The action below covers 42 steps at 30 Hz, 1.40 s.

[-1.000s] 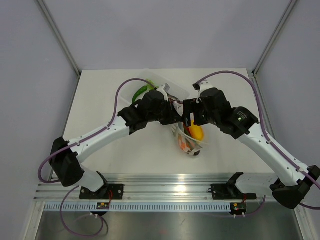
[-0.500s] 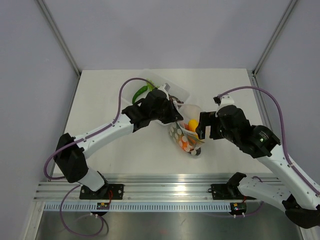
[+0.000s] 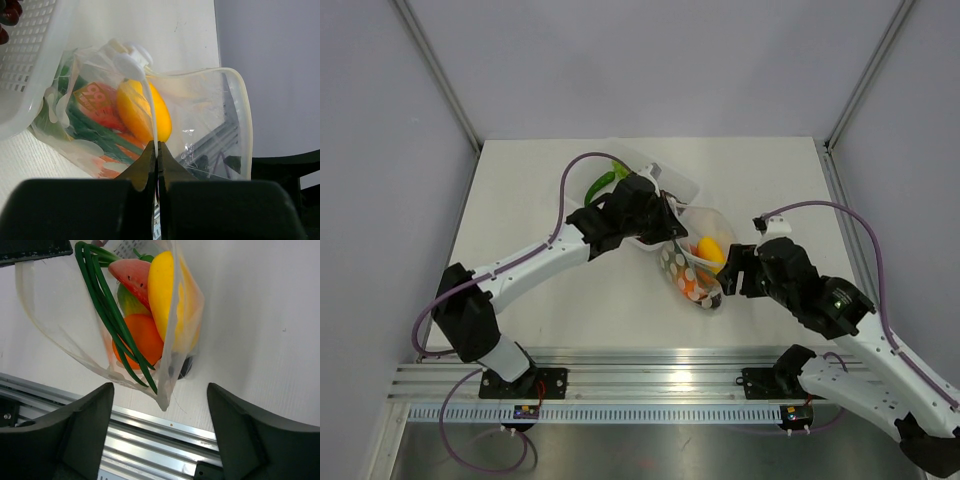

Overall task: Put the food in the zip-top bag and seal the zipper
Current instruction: Adjust the zipper food storage bag at the center of the board.

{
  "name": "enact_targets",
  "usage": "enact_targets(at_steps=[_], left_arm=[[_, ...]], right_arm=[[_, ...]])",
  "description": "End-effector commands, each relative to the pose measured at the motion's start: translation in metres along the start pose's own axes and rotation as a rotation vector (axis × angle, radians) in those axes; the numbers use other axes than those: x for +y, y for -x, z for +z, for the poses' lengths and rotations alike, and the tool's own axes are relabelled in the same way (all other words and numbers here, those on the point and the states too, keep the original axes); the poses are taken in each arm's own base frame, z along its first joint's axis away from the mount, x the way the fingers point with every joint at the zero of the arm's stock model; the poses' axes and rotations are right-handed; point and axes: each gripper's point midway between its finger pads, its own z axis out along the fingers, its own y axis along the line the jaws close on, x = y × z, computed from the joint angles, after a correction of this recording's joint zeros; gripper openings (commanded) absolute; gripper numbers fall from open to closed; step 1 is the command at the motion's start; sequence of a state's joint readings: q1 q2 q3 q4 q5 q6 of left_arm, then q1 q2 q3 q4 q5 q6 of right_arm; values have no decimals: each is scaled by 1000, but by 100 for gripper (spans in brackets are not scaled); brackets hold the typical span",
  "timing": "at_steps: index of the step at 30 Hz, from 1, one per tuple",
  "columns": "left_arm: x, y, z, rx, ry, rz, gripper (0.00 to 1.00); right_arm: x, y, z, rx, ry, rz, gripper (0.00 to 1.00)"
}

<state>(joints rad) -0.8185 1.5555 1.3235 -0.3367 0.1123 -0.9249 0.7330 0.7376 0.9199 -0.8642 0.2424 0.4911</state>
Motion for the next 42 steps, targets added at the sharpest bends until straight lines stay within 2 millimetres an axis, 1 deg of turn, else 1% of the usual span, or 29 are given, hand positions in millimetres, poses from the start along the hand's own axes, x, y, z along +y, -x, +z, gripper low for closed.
enact_targets(at_steps=[1,3,5,7,8,10,12,13,14,15,16,18,21,23,24,25,26,28,29,30,31,32,33,34,36,38,40,41,42], left_arm=[[-28,26,-4,-74,-74,8,0],[-26,27,-2,-75,-56,0,0],[-27,29,-2,-79,-51,-8,0],[-26,28,-1,-78,-48,-10,0],[-26,28,-2,-78,-48,-10,0],[-26,29,-4,-80,-52,1,0],[-26,28,-6,-85,-58,19,1],[-26,28,-7,-86,-64,47,9],[-28,29,-13,-94,-73,65,20],[-22,29,-15,-101,-55,87,36],[-21,29,-17,-106,-53,104,41],[-20,34,-28,-116,-64,138,54],[-14,47,-44,-148,-60,228,64],[-7,58,-54,-178,-53,280,66],[-8,63,-64,-194,-61,312,66],[-1,73,-71,-220,-48,374,67],[6,77,-73,-232,-32,409,68],[23,98,-86,-299,31,515,69],[34,96,-84,-292,43,556,70],[29,100,-90,-320,-6,664,71],[33,102,-92,-336,-10,701,73],[34,102,-93,-350,-22,746,74],[42,94,-87,-347,-45,854,75],[40,92,-91,-364,-69,917,75],[48,77,-85,-342,-108,1031,79],[50,68,-84,-320,-146,1092,79],[49,52,-77,-265,-233,1151,79],[52,45,-68,-225,-265,1159,79],[48,37,-65,-197,-331,1178,79]], right_arm=[[13,16,16,-42,24,3,75],[16,17,21,-40,21,3,67],[17,17,26,-34,20,6,55],[19,20,28,-52,25,14,47],[18,23,28,-64,19,17,34],[16,27,27,-84,8,16,26],[11,32,26,-110,-19,9,24],[8,34,26,-117,-35,-3,22],[3,38,25,-135,-65,-6,18],[0,41,24,-146,-84,-9,6],[-3,43,24,-153,-100,-21,1],[-8,46,26,-170,-127,-44,0],[-10,47,27,-181,-125,-114,0],[-8,48,26,-192,-108,-132,0],[-8,49,26,-203,-101,-139,0],[-8,52,20,-223,-90,-141,0],[-7,52,19,-231,-80,-140,0],[-7,55,11,-260,-62,-128,1],[-6,54,8,-256,-49,-129,1],[-5,55,4,-266,-36,-129,2],[-3,54,3,-262,-21,-135,2],[-2,54,2,-264,-14,-138,2],[-2,54,1,-261,-15,-139,2],[-1,53,1,-254,-10,-140,2],[0,53,1,-245,-6,-139,2],[3,51,3,-233,3,-138,2],[7,50,5,-225,21,-135,2],[8,51,6,-230,27,-133,2],[9,50,7,-226,29,-134,2]])
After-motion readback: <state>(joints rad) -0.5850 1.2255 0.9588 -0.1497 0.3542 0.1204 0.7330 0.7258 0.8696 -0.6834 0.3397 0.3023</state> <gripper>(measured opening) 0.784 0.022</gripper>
